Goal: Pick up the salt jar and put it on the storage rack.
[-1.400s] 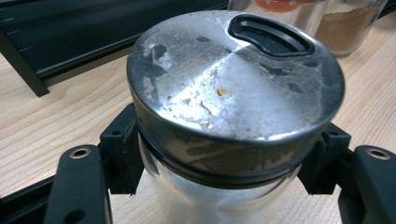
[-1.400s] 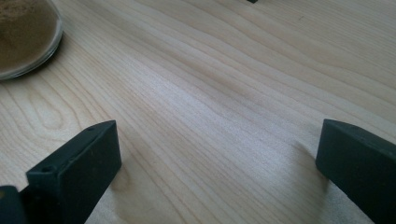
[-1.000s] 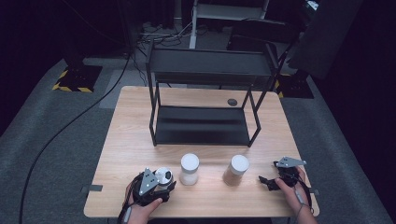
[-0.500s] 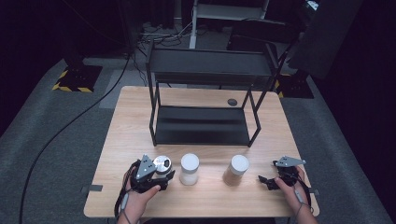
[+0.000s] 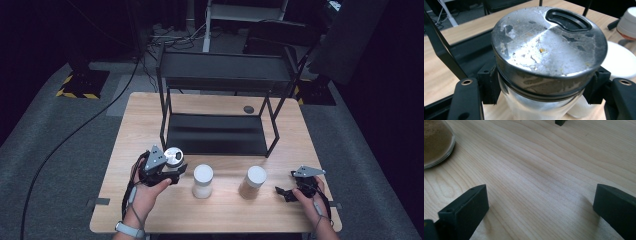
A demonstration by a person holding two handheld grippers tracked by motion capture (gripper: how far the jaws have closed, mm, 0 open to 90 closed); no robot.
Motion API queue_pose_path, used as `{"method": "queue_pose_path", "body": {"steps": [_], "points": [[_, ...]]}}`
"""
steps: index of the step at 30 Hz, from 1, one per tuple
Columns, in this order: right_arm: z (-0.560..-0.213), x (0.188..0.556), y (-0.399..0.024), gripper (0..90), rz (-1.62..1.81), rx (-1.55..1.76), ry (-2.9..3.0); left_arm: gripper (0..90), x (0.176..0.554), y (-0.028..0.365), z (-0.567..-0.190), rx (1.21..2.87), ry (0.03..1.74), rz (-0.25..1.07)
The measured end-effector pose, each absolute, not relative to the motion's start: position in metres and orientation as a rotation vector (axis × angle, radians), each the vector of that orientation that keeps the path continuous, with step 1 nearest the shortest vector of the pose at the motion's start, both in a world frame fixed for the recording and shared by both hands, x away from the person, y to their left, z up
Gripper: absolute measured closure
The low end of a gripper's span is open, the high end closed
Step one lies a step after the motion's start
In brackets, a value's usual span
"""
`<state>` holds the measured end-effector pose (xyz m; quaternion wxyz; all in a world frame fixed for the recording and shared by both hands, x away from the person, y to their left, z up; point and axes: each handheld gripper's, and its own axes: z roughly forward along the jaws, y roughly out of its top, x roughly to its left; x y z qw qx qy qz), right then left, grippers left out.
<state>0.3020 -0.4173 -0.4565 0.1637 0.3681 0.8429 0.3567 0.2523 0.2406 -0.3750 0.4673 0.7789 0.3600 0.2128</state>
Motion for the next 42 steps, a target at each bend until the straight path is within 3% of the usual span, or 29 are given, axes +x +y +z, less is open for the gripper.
{"method": "queue_pose_path", "body": {"steps": [23,42], "points": [[-0.457,0.301,-0.417,0.2,1.016,1.060,2.397,29.8,0.320,0.214,-0.353,1.884,0.859,0.577],[-0.457,0.300,-0.416,0.2,1.016,1.061,2.395,29.8,0.373,0.191,-0.374,1.886,0.898,0.579]]}}
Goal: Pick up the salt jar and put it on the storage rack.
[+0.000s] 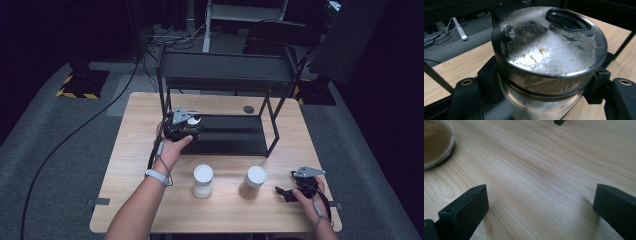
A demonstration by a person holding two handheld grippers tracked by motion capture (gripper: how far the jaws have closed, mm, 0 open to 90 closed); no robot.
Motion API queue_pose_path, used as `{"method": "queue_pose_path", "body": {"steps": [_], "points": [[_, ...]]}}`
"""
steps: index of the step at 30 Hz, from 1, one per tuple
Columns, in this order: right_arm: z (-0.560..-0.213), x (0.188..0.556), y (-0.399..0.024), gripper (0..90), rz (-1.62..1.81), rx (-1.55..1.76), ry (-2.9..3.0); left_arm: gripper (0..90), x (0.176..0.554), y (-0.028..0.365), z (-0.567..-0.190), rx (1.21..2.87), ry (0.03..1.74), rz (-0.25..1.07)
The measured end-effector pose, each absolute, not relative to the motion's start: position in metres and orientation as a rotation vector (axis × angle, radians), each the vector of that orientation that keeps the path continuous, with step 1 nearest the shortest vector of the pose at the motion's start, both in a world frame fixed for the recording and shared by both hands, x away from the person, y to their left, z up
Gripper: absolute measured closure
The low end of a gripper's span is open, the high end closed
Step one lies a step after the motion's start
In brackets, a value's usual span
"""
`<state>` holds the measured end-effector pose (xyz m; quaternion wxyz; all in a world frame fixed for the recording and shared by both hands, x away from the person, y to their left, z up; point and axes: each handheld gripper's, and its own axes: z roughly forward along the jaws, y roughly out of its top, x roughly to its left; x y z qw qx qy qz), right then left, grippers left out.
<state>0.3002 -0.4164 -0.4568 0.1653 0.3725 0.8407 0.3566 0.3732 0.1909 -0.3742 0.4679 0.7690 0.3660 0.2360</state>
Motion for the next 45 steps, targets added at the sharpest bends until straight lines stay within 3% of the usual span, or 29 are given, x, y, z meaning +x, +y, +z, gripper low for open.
{"method": "queue_pose_path", "body": {"steps": [28,45], "points": [[-0.457,0.300,-0.417,0.2,1.016,1.058,2.396,29.7,0.411,0.176,-0.416,1.962,1.013,0.523],[-0.457,0.300,-0.417,0.2,1.016,1.058,2.396,29.5,0.412,0.175,-0.425,1.967,1.050,0.534]]}}
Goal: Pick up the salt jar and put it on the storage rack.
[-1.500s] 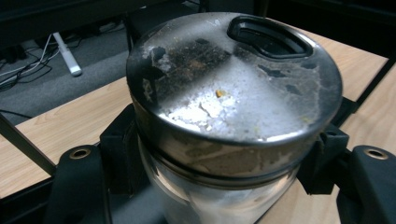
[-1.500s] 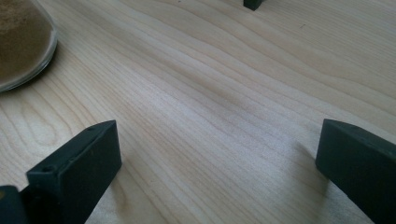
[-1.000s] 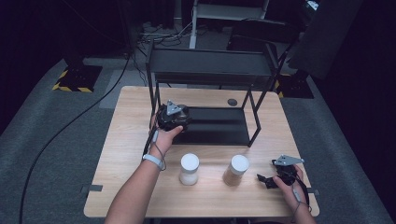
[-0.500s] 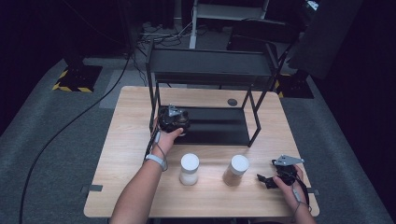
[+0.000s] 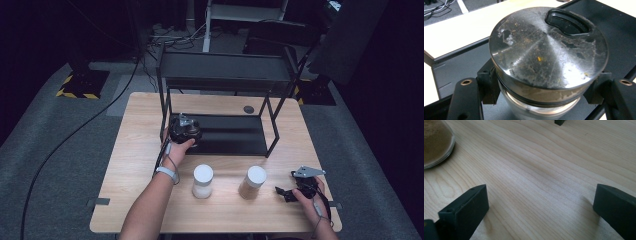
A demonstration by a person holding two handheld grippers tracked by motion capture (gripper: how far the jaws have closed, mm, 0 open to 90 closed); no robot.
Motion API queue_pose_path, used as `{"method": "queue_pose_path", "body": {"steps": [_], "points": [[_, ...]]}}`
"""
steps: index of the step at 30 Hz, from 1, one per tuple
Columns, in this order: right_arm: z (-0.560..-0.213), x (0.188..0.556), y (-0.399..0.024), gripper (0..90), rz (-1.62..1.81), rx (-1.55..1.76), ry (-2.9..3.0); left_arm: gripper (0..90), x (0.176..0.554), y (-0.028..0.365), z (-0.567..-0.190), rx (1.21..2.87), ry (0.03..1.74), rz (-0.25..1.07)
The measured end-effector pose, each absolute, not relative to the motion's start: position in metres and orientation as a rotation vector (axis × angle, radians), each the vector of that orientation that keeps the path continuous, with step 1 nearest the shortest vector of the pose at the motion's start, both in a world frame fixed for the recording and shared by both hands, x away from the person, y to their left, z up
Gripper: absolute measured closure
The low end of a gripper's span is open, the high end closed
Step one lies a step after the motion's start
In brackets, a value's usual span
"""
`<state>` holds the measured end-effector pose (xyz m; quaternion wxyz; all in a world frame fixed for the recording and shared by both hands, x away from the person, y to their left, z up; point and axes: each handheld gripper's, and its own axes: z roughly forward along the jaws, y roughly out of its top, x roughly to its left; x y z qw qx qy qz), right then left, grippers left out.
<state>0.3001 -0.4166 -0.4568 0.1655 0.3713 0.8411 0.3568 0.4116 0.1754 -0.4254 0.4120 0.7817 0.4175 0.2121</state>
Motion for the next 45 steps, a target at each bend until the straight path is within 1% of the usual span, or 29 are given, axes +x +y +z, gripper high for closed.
{"method": "queue_pose_path", "body": {"steps": [2,3,4,8,16,30,45], "points": [[-0.457,0.300,-0.417,0.2,1.016,1.057,2.396,29.1,0.411,0.174,-0.425,1.976,1.045,0.547],[-0.457,0.300,-0.417,0.2,1.016,1.058,2.396,26.6,0.409,0.172,-0.424,1.974,1.055,0.564],[-0.457,0.300,-0.417,0.2,1.016,1.059,2.396,18.2,0.408,0.172,-0.422,1.967,1.065,0.570],[-0.457,0.300,-0.417,0.2,1.016,1.059,2.396,13.9,0.403,0.173,-0.419,1.948,1.051,0.564],[-0.457,0.300,-0.417,0.2,1.016,1.059,2.396,13.9,0.381,0.179,-0.402,1.914,0.985,0.625],[-0.457,0.299,-0.416,0.2,1.015,1.058,2.394,14.6,0.332,0.199,-0.373,1.866,0.919,0.681],[-0.457,0.300,-0.416,0.1,1.015,1.060,2.395,13.1,0.284,0.234,-0.360,1.830,0.896,0.656]]}}
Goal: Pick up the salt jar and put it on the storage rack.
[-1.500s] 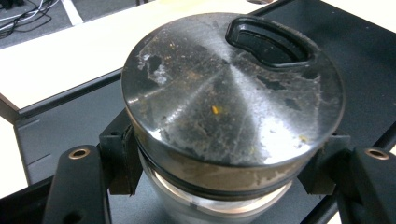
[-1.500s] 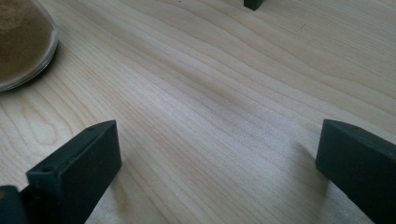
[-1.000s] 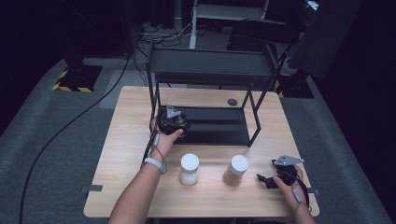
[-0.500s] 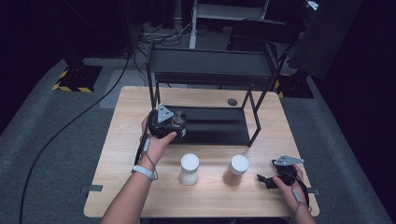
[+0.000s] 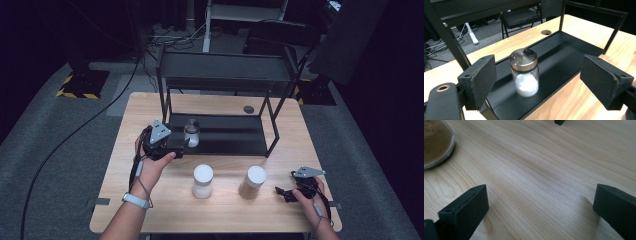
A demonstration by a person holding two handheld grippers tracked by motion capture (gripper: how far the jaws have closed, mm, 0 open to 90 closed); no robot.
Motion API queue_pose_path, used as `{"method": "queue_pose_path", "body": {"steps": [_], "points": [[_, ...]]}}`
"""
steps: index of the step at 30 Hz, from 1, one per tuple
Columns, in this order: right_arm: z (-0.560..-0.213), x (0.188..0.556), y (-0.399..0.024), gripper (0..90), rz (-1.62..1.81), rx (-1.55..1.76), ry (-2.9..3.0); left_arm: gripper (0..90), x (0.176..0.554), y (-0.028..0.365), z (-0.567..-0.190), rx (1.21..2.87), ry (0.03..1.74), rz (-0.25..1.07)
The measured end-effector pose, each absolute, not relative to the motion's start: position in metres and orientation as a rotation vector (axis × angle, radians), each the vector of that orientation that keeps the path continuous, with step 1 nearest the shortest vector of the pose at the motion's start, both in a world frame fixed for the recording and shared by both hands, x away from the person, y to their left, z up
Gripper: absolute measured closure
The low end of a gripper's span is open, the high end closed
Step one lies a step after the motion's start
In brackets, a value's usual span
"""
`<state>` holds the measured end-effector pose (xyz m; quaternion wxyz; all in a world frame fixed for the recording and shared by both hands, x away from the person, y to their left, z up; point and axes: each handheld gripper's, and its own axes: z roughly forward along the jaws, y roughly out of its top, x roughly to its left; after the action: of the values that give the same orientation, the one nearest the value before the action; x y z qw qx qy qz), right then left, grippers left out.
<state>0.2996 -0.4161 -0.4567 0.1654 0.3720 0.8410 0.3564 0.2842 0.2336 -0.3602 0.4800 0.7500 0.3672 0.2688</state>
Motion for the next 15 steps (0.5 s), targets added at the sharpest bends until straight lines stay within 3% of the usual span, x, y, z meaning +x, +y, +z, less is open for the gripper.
{"method": "queue_pose_path", "body": {"steps": [15], "points": [[-0.457,0.300,-0.416,0.1,1.015,1.059,2.396,11.6,0.258,0.248,-0.356,1.853,0.869,0.651]]}}
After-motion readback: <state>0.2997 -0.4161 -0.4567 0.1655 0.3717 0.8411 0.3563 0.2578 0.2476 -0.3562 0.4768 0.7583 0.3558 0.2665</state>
